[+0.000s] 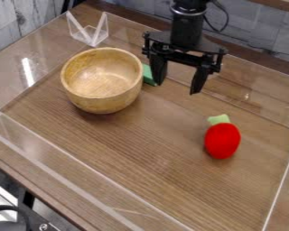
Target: Move the red fruit to the right side of the table
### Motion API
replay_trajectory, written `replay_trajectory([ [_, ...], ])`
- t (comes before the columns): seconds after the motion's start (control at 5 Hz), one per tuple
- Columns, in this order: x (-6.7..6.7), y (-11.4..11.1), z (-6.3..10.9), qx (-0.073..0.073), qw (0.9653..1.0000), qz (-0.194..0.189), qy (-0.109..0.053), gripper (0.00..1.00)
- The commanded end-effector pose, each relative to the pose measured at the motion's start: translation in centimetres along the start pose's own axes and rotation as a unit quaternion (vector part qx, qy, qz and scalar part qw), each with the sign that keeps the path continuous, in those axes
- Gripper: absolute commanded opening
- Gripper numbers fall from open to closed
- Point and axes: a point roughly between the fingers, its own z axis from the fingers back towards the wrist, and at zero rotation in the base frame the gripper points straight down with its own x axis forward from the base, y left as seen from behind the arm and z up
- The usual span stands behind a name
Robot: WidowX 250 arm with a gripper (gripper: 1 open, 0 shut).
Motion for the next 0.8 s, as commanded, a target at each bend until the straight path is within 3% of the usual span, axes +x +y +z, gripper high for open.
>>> replay_trajectory([
  [0.0,0.4,-0.1,2.2,-0.005,0.9993,-0.002,-0.036,1.00],
  [0.2,0.4,-0.3,2.3,-0.001,0.9992,0.014,-0.036,0.00],
  [0.4,0.3,-0.6,2.7,0.002,0.9989,0.026,-0.038,1.00],
  [0.6,0.2,-0.8,3.2,0.004,0.9984,0.040,-0.039,1.00],
])
